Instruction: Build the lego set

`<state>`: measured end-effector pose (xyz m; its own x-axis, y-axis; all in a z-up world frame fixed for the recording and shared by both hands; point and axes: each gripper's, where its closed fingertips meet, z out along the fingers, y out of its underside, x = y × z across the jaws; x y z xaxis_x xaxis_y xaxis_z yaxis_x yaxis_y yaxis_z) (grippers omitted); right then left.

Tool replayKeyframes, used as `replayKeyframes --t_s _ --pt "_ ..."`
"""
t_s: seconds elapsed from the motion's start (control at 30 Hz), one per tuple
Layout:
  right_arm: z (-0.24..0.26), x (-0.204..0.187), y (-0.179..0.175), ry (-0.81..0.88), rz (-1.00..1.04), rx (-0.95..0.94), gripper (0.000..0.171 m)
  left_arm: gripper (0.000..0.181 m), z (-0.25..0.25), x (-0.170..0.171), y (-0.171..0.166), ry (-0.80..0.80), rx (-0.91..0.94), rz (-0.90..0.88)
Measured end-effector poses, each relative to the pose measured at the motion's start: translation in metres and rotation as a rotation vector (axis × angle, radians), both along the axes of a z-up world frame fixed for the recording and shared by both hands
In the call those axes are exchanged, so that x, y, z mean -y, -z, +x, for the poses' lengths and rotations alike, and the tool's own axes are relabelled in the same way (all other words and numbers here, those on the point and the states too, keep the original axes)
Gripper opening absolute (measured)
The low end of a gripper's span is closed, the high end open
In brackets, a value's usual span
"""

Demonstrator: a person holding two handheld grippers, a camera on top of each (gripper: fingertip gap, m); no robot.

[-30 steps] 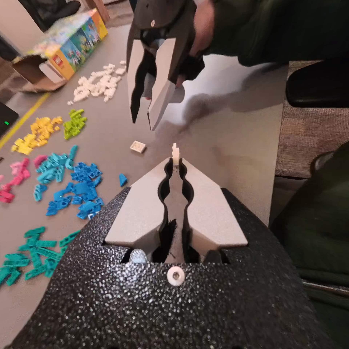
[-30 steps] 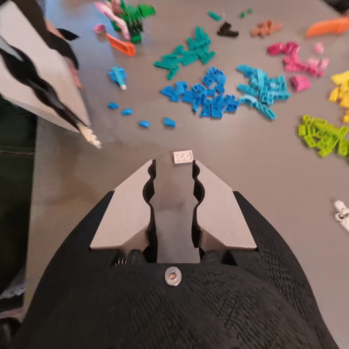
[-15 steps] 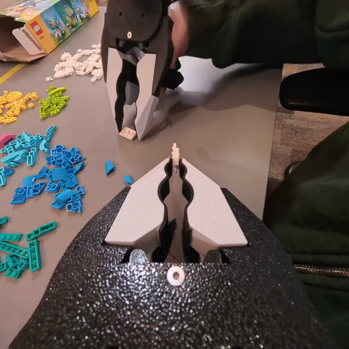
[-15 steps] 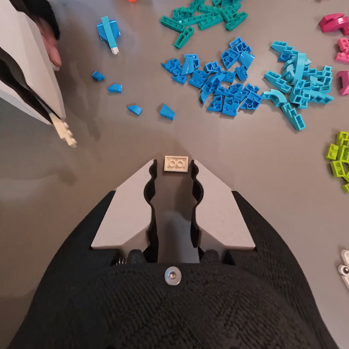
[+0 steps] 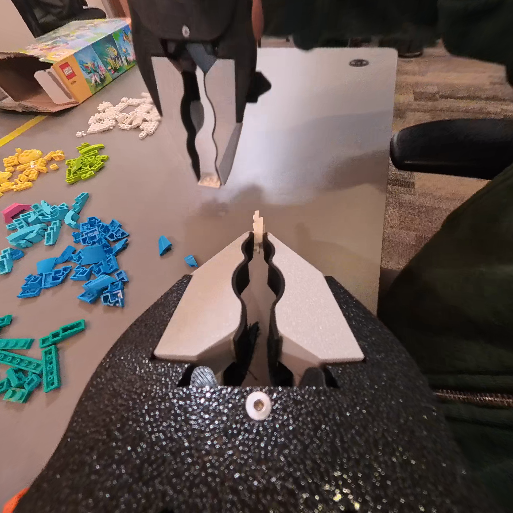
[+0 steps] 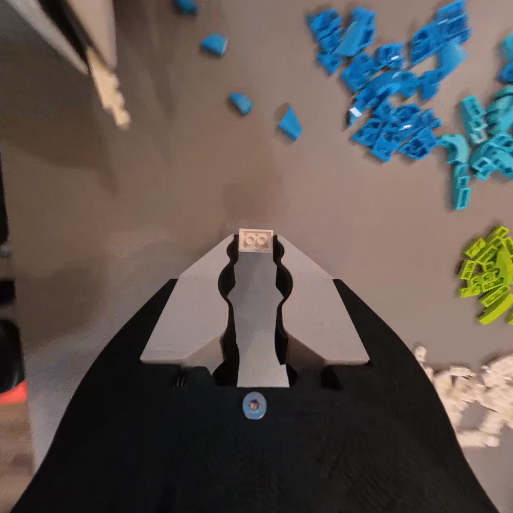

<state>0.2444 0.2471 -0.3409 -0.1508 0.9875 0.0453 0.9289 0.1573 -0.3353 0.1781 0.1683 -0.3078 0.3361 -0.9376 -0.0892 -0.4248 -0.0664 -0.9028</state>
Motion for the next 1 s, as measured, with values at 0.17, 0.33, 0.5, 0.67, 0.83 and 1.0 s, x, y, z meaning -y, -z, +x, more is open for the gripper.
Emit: replayKeyframes --t_s 0.17,0.33,0.5,0.67,0.83,1.0 --pt "0.018 0.020 -0.007 -0.219 0.029 0.308 0.023 0.003 -0.002 0.005 0.000 0.017 0.019 -0.008" --pt "0.037 0.020 0.000 -0.368 0.119 0.542 0.023 0.003 -0.001 0.009 0.003 0.039 0.014 -0.026" --pt "0.037 0.020 0.008 -0.684 0.355 0.697 0.023 0.003 -0.002 0.012 0.008 0.056 -0.007 -0.036" --pt "0.028 0.025 0.012 -1.064 0.643 0.782 0.023 0.004 -0.003 0.013 0.009 0.062 -0.002 -0.050" --pt "0.029 0.028 0.011 -1.094 0.723 0.744 0.030 0.003 -0.001 0.014 0.010 0.068 -0.002 -0.053" --pt "0.035 0.040 -0.013 -0.555 0.521 0.424 0.046 0.003 -0.002 0.010 0.005 0.033 0.036 -0.052"
